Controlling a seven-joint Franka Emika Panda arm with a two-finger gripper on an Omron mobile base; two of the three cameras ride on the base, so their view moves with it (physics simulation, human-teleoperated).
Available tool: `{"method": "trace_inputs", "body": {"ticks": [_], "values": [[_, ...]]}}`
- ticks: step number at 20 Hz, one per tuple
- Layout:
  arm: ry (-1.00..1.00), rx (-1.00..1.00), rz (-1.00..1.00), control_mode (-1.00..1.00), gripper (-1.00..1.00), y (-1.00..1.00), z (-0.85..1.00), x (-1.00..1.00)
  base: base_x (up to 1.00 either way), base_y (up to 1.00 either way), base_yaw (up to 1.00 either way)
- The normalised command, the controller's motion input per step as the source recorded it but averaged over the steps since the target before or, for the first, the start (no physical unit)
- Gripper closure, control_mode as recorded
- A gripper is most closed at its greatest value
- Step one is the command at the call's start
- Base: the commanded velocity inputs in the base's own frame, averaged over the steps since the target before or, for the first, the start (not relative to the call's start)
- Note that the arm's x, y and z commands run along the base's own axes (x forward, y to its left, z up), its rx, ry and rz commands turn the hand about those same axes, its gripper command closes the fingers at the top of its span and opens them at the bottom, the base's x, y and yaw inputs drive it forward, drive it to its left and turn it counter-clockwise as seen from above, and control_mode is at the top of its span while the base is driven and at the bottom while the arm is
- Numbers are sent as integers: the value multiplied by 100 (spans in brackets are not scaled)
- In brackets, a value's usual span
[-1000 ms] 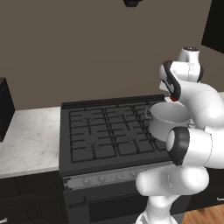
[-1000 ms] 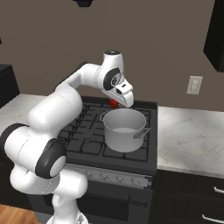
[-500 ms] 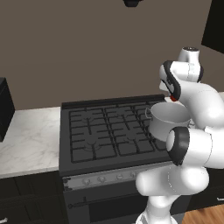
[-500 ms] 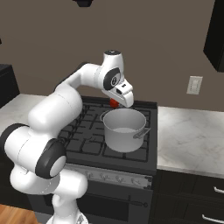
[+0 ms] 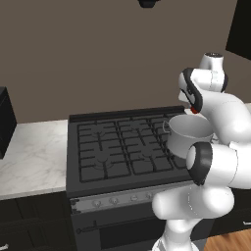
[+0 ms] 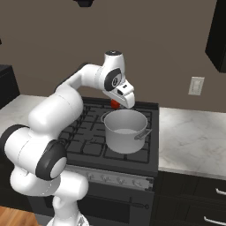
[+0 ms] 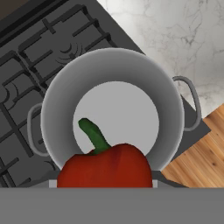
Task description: Turn on the burner for the pot on the stove. Wait thirty seconds for the pot to heat up. Then add the bell pepper to the pot.
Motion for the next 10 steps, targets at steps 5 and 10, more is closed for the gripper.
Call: {"method": "trace_inputs", "body": {"ticks": [5, 10], "values": [[0, 0, 0, -100, 100, 0, 0, 0, 0, 0, 0], [0, 0, 0, -100, 100, 0, 0, 0, 0, 0, 0]]}}
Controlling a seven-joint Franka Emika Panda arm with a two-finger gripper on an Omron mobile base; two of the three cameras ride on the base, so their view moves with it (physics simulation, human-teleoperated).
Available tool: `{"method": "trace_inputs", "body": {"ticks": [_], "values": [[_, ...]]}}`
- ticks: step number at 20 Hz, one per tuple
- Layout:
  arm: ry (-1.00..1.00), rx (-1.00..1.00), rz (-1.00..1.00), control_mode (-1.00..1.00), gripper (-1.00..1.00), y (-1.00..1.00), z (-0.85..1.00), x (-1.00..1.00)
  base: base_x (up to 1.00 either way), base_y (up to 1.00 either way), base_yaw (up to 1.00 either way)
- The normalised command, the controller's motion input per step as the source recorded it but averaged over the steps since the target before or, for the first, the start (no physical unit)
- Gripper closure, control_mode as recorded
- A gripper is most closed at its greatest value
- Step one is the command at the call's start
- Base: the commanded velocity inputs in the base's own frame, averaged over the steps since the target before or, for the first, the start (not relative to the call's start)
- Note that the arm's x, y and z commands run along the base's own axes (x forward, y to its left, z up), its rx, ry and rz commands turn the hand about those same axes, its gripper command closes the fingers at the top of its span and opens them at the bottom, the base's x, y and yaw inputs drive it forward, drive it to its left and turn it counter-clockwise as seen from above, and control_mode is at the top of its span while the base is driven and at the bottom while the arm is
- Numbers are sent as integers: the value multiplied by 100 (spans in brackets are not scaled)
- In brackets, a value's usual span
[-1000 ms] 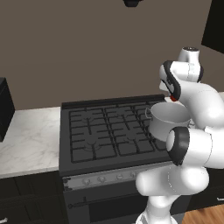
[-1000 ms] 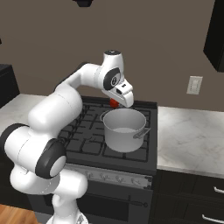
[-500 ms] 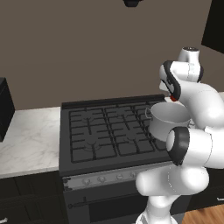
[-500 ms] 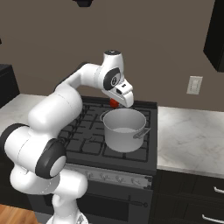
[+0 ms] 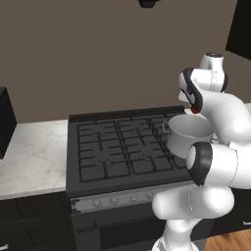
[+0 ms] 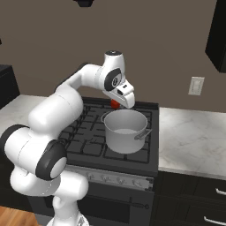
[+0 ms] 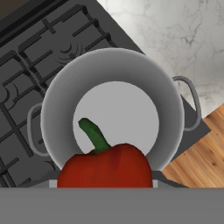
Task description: Turn on the burner for the pot on the stove. Wait thirty seconds for the pot to heat up. Then add the bell pepper to the pot.
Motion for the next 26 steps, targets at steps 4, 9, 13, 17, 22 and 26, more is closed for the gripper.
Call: {"method": "trace_inputs", "body": {"ticks": [4, 9, 13, 17, 22, 26], "values": [[0, 0, 0, -100, 100, 0, 0, 0, 0, 0, 0], [0, 0, 0, -100, 100, 0, 0, 0, 0, 0, 0], [0, 0, 0, -100, 100, 0, 0, 0, 0, 0, 0], [0, 0, 0, -100, 100, 0, 0, 0, 0, 0, 0], [0, 0, 0, -100, 100, 0, 0, 0, 0, 0, 0], [0, 0, 0, -100, 100, 0, 0, 0, 0, 0, 0]]}}
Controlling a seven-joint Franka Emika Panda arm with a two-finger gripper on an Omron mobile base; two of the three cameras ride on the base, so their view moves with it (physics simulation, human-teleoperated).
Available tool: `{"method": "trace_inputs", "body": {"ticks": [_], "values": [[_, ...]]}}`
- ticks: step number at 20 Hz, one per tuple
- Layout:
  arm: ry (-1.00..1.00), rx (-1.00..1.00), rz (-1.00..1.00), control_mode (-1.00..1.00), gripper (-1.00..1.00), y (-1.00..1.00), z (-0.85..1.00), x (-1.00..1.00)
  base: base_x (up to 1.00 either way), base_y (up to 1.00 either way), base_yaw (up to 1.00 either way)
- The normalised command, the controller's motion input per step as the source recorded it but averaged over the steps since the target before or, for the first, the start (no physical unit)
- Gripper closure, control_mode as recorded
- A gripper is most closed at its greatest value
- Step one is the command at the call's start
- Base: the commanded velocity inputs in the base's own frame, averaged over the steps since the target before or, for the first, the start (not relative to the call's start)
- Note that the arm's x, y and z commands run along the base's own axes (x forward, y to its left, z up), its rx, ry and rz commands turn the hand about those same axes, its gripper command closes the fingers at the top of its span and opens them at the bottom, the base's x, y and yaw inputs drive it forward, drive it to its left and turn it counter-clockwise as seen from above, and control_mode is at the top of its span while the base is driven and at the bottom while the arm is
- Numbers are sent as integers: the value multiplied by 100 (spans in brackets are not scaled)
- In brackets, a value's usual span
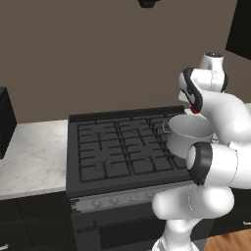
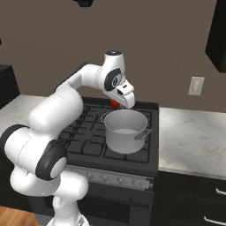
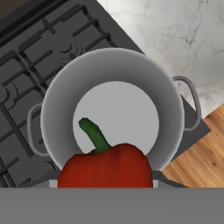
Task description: Turn on the burner for the pot on the stove. Wait thirty seconds for the pot to heat up. Then add the bell pepper to the pot.
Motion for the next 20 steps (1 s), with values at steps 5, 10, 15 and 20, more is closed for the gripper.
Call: {"method": "trace_inputs", "body": {"ticks": [5, 10, 15, 20], "values": [[0, 0, 0, -100, 100, 0, 0, 0, 0, 0, 0], [0, 0, 0, -100, 100, 0, 0, 0, 0, 0, 0], [0, 0, 0, -100, 100, 0, 0, 0, 0, 0, 0], [0, 0, 0, -100, 100, 0, 0, 0, 0, 0, 0]]}}
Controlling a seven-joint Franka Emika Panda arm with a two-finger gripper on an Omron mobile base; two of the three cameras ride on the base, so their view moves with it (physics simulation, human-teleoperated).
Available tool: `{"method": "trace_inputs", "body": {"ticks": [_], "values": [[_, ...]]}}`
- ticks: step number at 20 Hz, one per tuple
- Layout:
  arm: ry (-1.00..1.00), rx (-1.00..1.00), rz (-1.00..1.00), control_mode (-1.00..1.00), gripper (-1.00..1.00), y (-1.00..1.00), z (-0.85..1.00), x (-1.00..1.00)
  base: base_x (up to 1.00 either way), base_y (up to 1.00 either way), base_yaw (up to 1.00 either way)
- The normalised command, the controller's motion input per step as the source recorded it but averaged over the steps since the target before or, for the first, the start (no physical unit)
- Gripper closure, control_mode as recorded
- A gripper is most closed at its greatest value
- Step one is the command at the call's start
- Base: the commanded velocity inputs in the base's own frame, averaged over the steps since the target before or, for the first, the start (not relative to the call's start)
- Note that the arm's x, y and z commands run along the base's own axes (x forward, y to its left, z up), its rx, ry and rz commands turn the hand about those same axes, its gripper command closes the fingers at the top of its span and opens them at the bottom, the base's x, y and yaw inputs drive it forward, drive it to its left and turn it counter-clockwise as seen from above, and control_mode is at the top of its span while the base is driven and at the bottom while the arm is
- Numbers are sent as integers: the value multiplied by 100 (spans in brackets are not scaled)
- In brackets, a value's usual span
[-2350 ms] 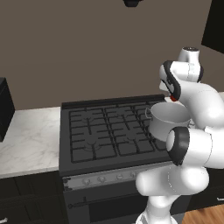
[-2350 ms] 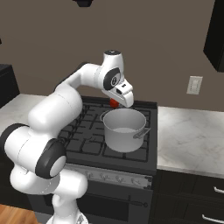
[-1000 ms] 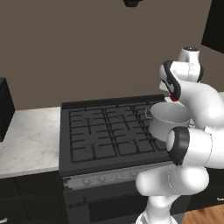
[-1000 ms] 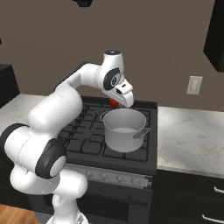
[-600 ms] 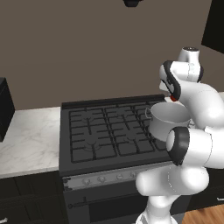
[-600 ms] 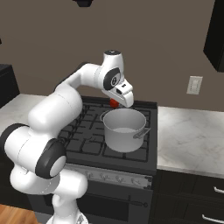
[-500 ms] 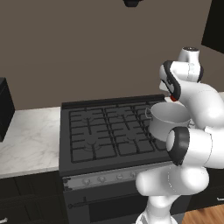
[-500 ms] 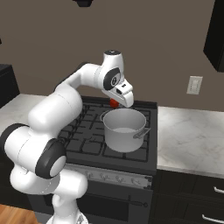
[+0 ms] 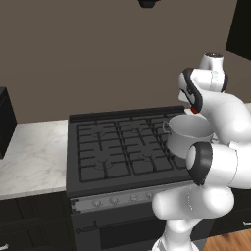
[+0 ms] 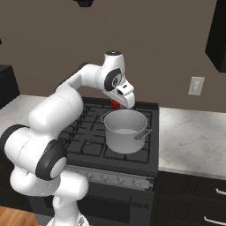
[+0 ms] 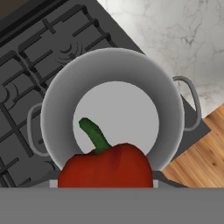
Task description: Turn on the burner for the pot on the stove. Wait thirty seconds for the pot to heat up. Then add the bell pepper to the pot.
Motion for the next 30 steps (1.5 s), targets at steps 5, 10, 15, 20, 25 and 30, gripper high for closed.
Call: {"method": "trace_inputs", "body": {"ticks": [5, 10, 15, 20, 25, 30], "values": [[0, 0, 0, -100, 100, 0, 0, 0, 0, 0, 0], [0, 0, 0, -100, 100, 0, 0, 0, 0, 0, 0], [0, 0, 0, -100, 100, 0, 0, 0, 0, 0, 0], [0, 0, 0, -100, 100, 0, 0, 0, 0, 0, 0], [0, 0, 0, -100, 100, 0, 0, 0, 0, 0, 0], [-3, 0, 0, -100, 100, 0, -1, -1, 0, 0, 0]]}}
